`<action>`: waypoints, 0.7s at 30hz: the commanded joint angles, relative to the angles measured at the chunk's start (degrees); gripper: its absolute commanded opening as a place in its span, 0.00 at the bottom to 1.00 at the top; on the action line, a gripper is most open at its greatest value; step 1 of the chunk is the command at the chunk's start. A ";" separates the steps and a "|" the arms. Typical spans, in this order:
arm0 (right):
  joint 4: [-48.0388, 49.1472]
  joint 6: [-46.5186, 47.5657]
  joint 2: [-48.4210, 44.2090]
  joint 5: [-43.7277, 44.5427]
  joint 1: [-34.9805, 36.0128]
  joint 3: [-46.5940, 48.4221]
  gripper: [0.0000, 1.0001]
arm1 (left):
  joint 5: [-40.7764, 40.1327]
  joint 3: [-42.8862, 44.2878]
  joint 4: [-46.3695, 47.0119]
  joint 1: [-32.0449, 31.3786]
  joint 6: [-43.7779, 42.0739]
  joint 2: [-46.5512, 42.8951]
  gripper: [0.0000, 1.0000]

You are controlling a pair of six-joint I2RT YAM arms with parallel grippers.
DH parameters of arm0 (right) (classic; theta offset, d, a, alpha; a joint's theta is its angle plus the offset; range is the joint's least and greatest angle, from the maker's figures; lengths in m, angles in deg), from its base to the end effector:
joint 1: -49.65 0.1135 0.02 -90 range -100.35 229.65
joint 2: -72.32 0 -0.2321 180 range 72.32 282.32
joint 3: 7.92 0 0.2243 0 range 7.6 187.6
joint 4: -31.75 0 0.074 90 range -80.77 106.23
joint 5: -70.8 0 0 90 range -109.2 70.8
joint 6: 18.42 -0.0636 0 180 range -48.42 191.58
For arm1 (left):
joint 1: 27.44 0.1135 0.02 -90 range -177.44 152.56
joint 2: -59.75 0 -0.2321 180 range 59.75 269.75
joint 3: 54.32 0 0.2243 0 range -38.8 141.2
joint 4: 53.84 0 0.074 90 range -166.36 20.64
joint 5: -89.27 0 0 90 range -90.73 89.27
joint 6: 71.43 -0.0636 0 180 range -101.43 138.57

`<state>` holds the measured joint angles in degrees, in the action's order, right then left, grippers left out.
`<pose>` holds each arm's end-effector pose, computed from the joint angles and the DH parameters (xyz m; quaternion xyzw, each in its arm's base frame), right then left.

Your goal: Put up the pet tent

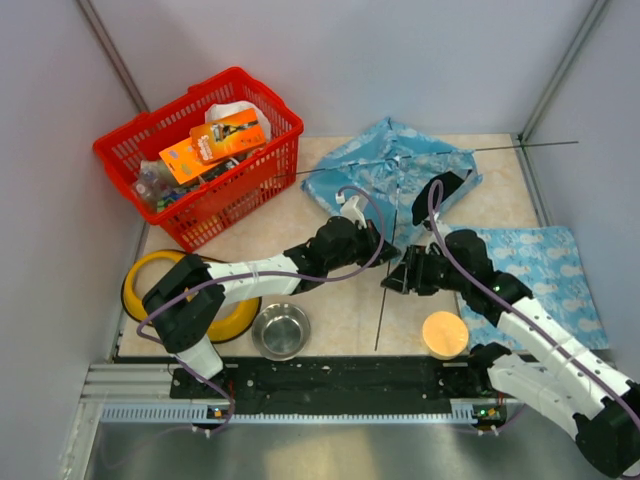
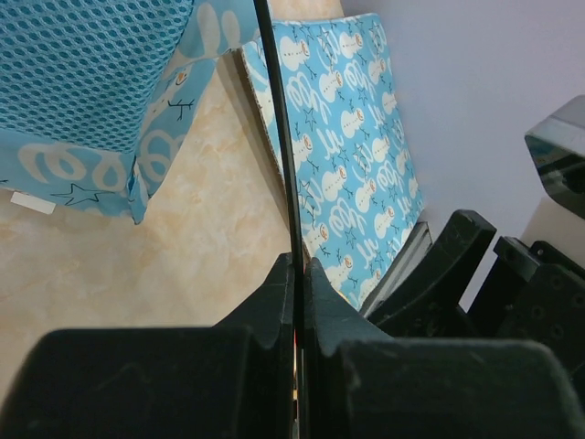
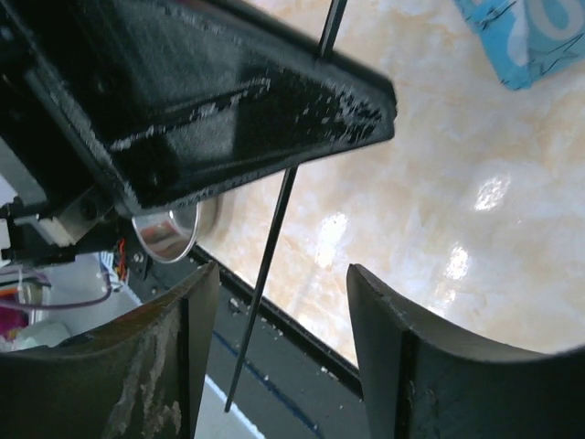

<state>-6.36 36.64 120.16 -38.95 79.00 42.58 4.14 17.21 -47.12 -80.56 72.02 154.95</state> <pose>0.1615 0.1154 0.2183 -0.0358 0.8784 0.3693 0.3012 0.2225 -0.3055 0.2145 0.0230 0.8029 -0.4971 0.3281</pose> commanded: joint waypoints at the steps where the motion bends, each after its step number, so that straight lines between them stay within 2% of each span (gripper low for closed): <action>1: -1.50 1.81 -2.13 -5.99 -0.16 1.06 0.54 | -4.33 3.32 7.38 1.00 -2.39 -0.98 0.00; 6: 2.36 -0.65 -4.94 -9.69 0.45 -3.86 0.45 | -6.79 3.84 8.87 1.18 -1.86 -0.72 0.00; 15: 8.78 -4.08 -5.91 -8.90 4.14 -9.49 0.42 | -7.76 4.28 10.02 1.27 -1.07 -0.28 0.00; 21: 12.13 -5.49 -5.56 -9.69 4.76 -10.64 0.29 | -7.94 4.20 10.02 1.36 -0.98 -0.10 0.00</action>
<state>0.57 32.33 114.93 -47.82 83.04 32.00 1.32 18.32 -45.37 -80.56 72.72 154.95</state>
